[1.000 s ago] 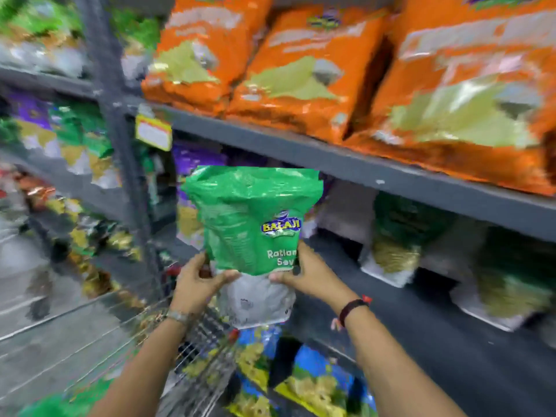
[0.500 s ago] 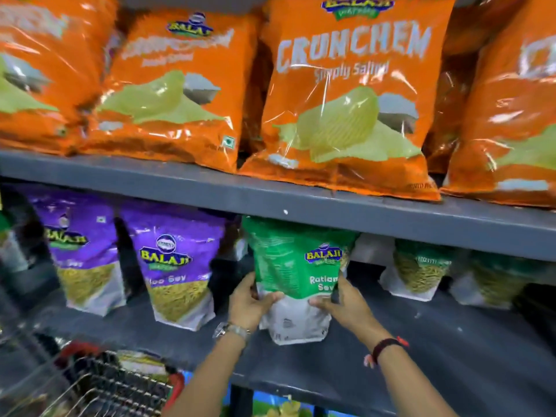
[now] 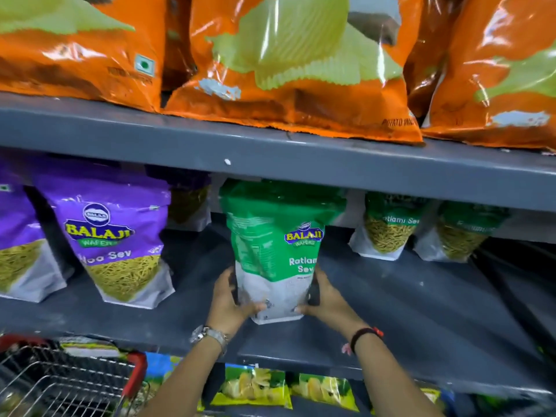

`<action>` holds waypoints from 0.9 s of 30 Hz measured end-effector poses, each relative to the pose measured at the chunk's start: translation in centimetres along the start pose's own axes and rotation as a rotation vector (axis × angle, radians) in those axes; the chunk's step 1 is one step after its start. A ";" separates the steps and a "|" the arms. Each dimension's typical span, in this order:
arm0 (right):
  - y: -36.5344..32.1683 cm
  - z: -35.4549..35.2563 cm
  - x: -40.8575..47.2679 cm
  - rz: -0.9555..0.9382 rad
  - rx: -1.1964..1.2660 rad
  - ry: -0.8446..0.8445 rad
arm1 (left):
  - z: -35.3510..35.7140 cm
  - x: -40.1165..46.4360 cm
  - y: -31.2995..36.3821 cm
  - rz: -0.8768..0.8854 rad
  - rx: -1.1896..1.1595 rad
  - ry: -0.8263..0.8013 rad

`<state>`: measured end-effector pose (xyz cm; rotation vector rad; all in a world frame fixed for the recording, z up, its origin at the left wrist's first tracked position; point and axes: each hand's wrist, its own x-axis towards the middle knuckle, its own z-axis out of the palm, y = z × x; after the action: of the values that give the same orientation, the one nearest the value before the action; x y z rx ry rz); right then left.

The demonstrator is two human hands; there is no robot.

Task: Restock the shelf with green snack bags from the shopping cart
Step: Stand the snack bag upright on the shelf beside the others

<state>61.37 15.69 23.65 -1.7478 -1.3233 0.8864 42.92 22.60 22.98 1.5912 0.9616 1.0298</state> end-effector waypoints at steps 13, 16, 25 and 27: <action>2.9 3.4 -0.6 -0.029 0.197 0.131 | 1.5 -0.6 -2.3 -0.138 -0.112 0.019; 3.0 4.6 -0.8 -0.035 0.126 0.179 | 1.6 -0.3 -2.2 -0.138 -0.018 -0.138; 2.1 2.6 0.2 -0.078 0.010 0.254 | 1.6 0.4 -3.1 -0.160 0.060 -0.101; 1.8 3.3 0.5 -0.092 0.006 0.218 | 1.8 0.4 -3.2 -0.153 0.028 -0.087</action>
<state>59.43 16.39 20.52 -1.7113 -1.2445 0.6285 44.37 23.13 19.68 1.5467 1.0256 0.8380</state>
